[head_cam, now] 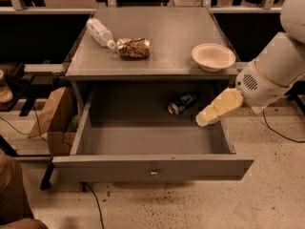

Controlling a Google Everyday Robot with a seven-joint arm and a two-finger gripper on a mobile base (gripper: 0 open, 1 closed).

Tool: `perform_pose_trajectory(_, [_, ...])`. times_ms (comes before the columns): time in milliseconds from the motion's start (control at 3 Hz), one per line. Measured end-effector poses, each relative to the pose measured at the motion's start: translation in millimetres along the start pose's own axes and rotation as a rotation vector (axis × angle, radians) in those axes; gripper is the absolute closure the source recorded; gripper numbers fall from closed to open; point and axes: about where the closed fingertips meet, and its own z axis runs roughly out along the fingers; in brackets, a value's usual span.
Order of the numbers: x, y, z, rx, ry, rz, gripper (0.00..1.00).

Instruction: Pick pepsi can from top drawer and place on counter

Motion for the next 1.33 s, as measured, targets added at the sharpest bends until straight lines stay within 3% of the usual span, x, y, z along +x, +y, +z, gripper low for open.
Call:
perform_pose_trajectory(333, [-27, 8, 19, -0.047, -0.088, 0.154, 0.00])
perform_pose_trajectory(667, [-62, 20, 36, -0.079, -0.209, 0.225, 0.00])
perform_pose_trajectory(1000, [-102, 24, 59, -0.146, -0.335, 0.260, 0.00])
perform_pose_trajectory(1333, [-105, 23, 57, -0.142, -0.348, 0.259, 0.00])
